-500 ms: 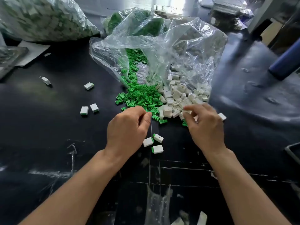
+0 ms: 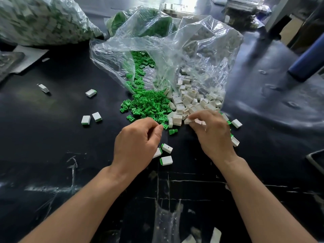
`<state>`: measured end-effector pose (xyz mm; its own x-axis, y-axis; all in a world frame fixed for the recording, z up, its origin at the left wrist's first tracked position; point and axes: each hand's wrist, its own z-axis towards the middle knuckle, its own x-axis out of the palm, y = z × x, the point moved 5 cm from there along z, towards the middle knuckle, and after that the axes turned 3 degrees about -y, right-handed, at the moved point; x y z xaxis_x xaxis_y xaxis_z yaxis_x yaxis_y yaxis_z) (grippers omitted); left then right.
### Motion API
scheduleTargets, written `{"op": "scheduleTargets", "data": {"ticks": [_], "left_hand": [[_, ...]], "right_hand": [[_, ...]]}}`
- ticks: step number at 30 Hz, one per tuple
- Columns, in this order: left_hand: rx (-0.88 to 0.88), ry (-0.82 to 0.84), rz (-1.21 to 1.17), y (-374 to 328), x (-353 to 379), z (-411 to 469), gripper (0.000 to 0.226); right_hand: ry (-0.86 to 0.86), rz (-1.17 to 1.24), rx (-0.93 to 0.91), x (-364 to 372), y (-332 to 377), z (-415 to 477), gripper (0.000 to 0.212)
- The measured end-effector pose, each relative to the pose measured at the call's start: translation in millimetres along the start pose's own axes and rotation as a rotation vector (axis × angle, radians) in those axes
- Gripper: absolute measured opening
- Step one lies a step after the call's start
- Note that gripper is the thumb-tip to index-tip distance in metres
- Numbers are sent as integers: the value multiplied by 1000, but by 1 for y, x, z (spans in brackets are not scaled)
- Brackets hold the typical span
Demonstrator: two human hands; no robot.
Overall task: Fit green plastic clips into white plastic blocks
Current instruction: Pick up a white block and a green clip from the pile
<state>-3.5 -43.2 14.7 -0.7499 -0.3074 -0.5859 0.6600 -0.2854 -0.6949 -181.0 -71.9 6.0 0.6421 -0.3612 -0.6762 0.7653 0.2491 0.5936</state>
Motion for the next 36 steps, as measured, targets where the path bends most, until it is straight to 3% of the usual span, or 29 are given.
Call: {"op": "scheduleTargets", "data": {"ticks": [2,4,7,11,15,18,25,30,36], "left_hand": [[-14,25,-111,-1,2,0,1],[-44,50,-241,-4,2,-2,25],[-55,95,-398,-9,1,-4,45],[-67,158,-487,-14,1,-6,46],[-124,181,-510,-13,4,-5,29],[-196,157,-518,-7,4,-5,20],[-433,5,-651,14,-6,2,26],[-438,32,-631,12,-4,0,23],[-415,60,-591,11,0,-4,31]], "right_hand": [[5,351,118,-6,2,0,27],[65,645,187,-5,7,-3,29],[153,779,173,-2,19,-10,26],[211,694,96,3,31,-18,27],[254,732,85,8,36,-22,18],[258,706,94,11,33,-22,28],[133,400,193,-1,10,-14,25],[104,187,140,-2,11,-11,13],[173,8,3,13,27,-13,17]]}}
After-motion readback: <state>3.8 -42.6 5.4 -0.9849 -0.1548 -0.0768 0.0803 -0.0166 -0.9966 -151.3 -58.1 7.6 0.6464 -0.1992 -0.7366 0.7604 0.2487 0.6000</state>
